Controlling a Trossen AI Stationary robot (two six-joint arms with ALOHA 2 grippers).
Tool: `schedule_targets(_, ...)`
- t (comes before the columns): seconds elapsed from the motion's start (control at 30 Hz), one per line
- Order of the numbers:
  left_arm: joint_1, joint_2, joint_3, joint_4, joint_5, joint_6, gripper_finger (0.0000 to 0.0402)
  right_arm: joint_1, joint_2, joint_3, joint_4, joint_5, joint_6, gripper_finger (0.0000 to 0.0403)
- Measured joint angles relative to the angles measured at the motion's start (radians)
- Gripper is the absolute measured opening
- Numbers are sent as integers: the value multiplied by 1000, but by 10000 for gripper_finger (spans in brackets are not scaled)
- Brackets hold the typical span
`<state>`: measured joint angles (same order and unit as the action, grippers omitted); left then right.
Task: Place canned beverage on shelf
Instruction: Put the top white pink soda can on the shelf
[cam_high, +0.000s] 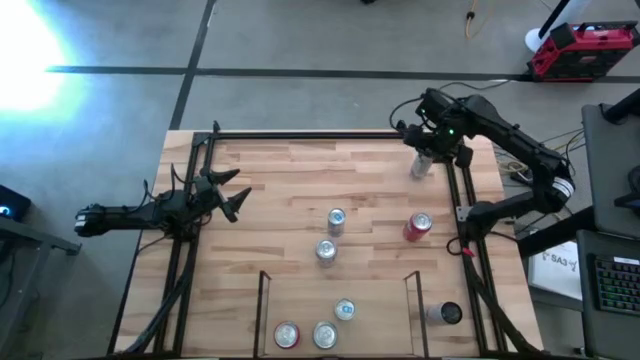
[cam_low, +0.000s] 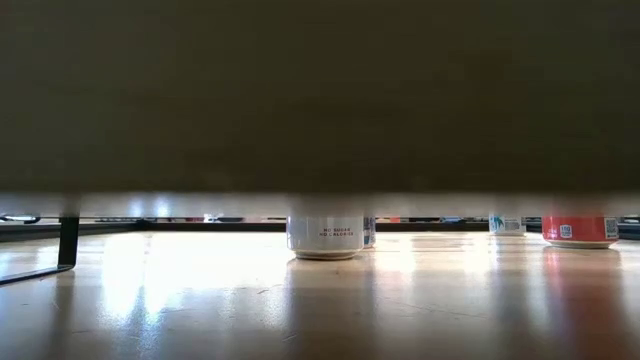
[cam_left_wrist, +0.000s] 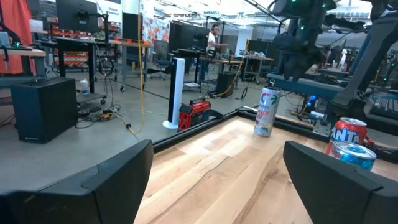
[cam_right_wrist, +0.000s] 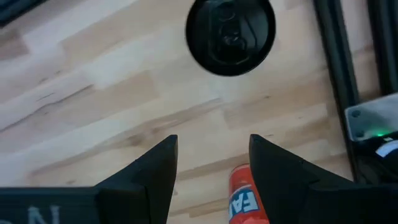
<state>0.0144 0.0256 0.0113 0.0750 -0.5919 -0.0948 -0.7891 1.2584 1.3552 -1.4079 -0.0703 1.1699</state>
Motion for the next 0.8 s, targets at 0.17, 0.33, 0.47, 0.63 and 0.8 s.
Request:
schedule_targets(0.17,0,0,0,0,0,0,346,1,45,0,-33,18,70,241)
schedule_targets(0.33,0,0,0,0,0,0,346,0,69,0,-30,25,97,329)
schedule_targets(0.47,0,0,0,0,0,0,346,0,70,0,-33,97,184,379)
schedule_targets(0.63,0,0,0,0,0,0,346,0,63,0,-27,167,239,390)
schedule_targets(0.8,0,0,0,0,0,0,346,0,75,-1,-11,259,356,390)
